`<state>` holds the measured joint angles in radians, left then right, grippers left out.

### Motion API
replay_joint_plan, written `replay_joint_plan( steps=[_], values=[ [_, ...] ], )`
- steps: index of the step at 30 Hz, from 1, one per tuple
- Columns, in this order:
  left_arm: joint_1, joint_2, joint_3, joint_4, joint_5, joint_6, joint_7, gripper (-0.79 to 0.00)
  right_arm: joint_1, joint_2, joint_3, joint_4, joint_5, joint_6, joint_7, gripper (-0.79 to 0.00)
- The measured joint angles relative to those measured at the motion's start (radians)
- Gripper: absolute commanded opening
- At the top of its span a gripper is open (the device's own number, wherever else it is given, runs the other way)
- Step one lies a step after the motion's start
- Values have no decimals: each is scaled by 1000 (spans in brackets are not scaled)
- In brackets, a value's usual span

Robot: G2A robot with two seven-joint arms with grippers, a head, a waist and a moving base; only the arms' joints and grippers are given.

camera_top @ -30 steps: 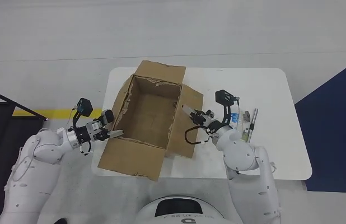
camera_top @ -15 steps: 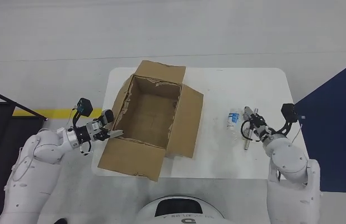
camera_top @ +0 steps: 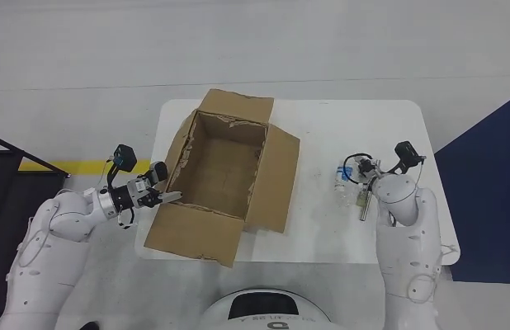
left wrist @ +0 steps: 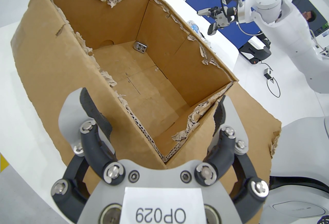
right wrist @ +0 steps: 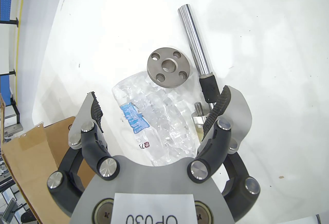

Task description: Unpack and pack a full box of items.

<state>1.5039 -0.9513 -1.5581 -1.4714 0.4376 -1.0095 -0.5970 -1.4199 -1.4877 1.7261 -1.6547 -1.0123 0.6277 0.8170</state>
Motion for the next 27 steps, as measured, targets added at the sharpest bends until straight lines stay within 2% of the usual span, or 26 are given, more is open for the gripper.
replay_joint_plan(
  steps=[9,27],
  values=[
    [0,0,0,0,0,0,0,0,36,4,-47,53,-34,40,26,-89],
    [0,0,0,0,0,0,0,0,40,5,-160,35,-87,91,41,-126]
  ],
)
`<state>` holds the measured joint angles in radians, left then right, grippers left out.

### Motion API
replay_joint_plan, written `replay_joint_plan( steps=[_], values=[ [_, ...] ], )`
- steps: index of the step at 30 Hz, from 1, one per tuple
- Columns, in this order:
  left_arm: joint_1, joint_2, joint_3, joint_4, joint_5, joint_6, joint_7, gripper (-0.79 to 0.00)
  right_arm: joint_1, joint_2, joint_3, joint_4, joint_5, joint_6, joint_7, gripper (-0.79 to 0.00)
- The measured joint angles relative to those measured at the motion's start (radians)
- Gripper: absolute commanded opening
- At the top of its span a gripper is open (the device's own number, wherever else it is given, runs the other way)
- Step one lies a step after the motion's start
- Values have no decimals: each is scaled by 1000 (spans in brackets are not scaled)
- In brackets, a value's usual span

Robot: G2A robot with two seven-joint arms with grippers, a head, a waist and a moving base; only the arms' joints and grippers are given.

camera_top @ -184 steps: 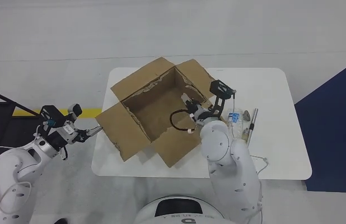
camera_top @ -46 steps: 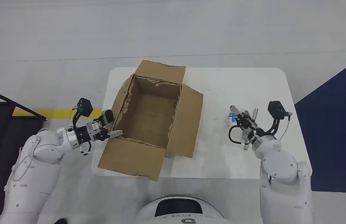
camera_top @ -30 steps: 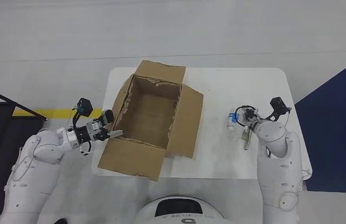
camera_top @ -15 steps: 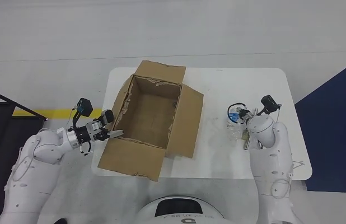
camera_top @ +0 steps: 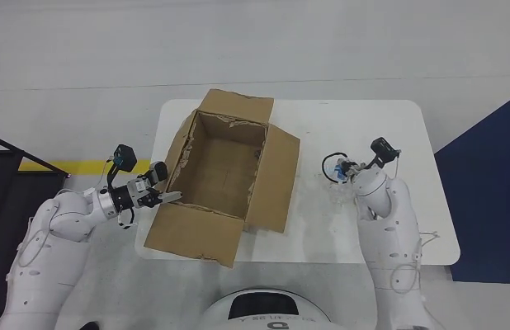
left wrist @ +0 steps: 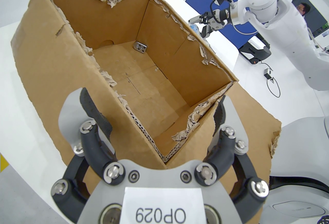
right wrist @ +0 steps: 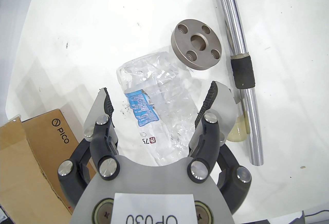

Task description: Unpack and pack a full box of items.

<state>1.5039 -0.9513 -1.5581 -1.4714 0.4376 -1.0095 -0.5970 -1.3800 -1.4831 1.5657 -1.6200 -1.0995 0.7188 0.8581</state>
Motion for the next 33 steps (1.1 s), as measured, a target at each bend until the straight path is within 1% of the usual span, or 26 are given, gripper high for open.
replay_joint_plan(
  steps=[1,5,8,10,12,15,19,21,22,23,24,25,26,27,29,31,32,33],
  values=[
    [0,0,0,0,0,0,0,0,1,0,-3,1,-3,3,2,-111],
    [0,0,0,0,0,0,0,0,4,2,-19,5,-17,4,17,-117],
    [0,0,0,0,0,0,0,0,-3,4,-37,0,-31,-10,32,-95],
    [0,0,0,0,0,0,0,0,-9,4,-49,-5,-46,-9,38,-108],
    [0,0,0,0,0,0,0,0,-14,5,-64,-8,-62,-7,45,-86],
    [0,0,0,0,0,0,0,0,-14,5,-86,-1,-96,-2,55,-95],
    [0,0,0,0,0,0,0,0,-1,5,-102,17,-118,13,65,-139],
    [0,0,0,0,0,0,0,0,6,5,-107,28,-124,15,69,-191],
    [0,0,0,0,0,0,0,0,10,5,-110,33,-126,16,71,-231],
    [0,0,0,0,0,0,0,0,13,5,-112,40,-128,15,73,-302],
    [0,0,0,0,0,0,0,0,16,5,-115,45,-131,15,75,-302],
    [0,0,0,0,0,0,0,0,19,5,-117,50,-133,14,77,-372],
    [0,0,0,0,0,0,0,0,24,5,-120,58,-136,12,80,-397],
    [0,0,0,0,0,0,0,0,27,5,-122,63,-139,11,83,-400],
    [0,0,0,0,0,0,0,0,34,5,-128,76,-147,9,87,-471],
    [0,0,0,0,0,0,0,0,39,5,-132,86,-152,6,91,-671],
    [0,0,0,0,0,0,0,0,42,5,-134,90,-154,5,93,-785],
    [0,0,0,0,0,0,0,0,43,5,-135,92,-155,3,94,-785]
  ],
)
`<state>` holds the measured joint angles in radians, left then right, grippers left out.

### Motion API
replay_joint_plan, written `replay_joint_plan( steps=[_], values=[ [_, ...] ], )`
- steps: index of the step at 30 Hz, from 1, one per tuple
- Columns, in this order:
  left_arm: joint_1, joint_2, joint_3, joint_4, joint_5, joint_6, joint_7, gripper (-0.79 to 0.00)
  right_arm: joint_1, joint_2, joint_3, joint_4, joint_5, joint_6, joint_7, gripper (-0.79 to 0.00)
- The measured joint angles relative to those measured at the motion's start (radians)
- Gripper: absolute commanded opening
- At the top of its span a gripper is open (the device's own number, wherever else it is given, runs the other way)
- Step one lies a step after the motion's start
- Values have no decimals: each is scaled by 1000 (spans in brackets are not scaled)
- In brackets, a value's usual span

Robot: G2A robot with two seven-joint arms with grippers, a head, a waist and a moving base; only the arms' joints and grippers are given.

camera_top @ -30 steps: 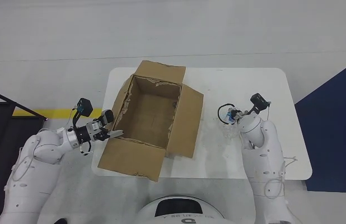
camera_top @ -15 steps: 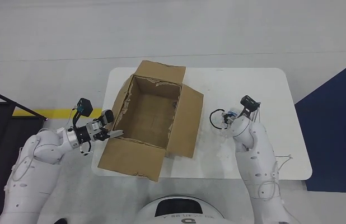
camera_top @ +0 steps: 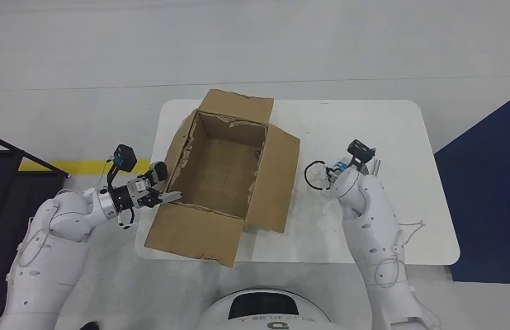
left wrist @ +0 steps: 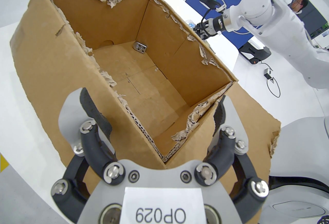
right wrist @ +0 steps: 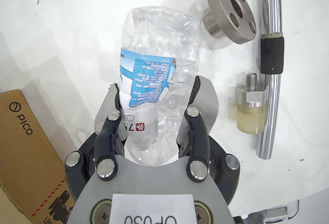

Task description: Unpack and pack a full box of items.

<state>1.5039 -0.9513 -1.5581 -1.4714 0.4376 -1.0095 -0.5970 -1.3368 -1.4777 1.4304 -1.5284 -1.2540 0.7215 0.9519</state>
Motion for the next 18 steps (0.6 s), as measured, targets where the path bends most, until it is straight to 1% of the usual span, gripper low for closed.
replay_joint_plan(
  steps=[7,12,18],
  values=[
    [0,0,0,0,0,0,0,0,-23,2,16,-45,55,-55,-6,-785],
    [0,0,0,0,0,0,0,0,-68,5,52,-114,160,-141,-25,-785],
    [0,0,0,0,0,0,0,0,-118,11,93,-189,258,-211,-30,-785]
  ],
)
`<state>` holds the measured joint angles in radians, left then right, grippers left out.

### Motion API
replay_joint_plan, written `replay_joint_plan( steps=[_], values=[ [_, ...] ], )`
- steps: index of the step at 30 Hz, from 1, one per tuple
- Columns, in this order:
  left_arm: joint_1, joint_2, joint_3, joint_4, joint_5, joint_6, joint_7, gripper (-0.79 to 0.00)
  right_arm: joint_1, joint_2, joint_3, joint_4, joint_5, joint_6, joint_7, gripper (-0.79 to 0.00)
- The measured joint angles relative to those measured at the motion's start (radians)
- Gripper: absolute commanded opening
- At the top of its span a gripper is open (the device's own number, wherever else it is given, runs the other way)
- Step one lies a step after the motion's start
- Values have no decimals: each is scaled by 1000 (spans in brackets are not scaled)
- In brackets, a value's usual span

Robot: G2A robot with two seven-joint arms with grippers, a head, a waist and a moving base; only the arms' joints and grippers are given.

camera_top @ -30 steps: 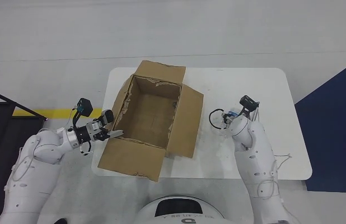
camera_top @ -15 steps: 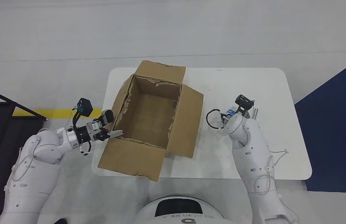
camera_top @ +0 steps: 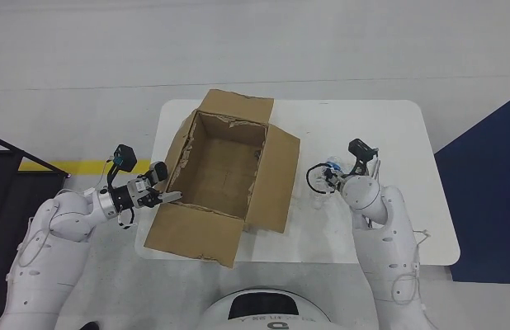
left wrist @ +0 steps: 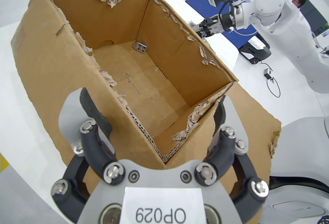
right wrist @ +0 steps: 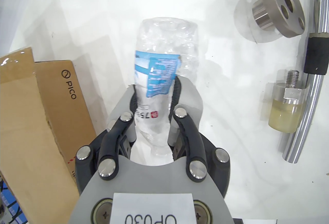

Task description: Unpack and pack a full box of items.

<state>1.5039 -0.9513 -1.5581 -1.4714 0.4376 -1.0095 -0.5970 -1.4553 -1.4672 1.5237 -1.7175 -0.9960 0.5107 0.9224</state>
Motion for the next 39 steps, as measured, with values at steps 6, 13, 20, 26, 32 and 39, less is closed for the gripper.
replay_joint_plan(
  steps=[6,13,20,26,32,39],
  values=[
    [0,0,0,0,0,0,0,0,-22,6,7,-15,8,-2,-9,-785],
    [0,0,0,0,0,0,0,0,-21,7,-20,-25,-7,33,-29,0],
    [0,0,0,0,0,0,0,0,-52,15,9,-39,-9,39,-36,0],
    [0,0,0,0,0,0,0,0,-25,16,-70,9,-91,55,-17,0],
    [0,0,0,0,0,0,0,0,42,8,-148,100,-149,115,-26,0],
    [0,0,0,0,0,0,0,0,78,3,-194,142,-192,152,-27,0]
  ],
)
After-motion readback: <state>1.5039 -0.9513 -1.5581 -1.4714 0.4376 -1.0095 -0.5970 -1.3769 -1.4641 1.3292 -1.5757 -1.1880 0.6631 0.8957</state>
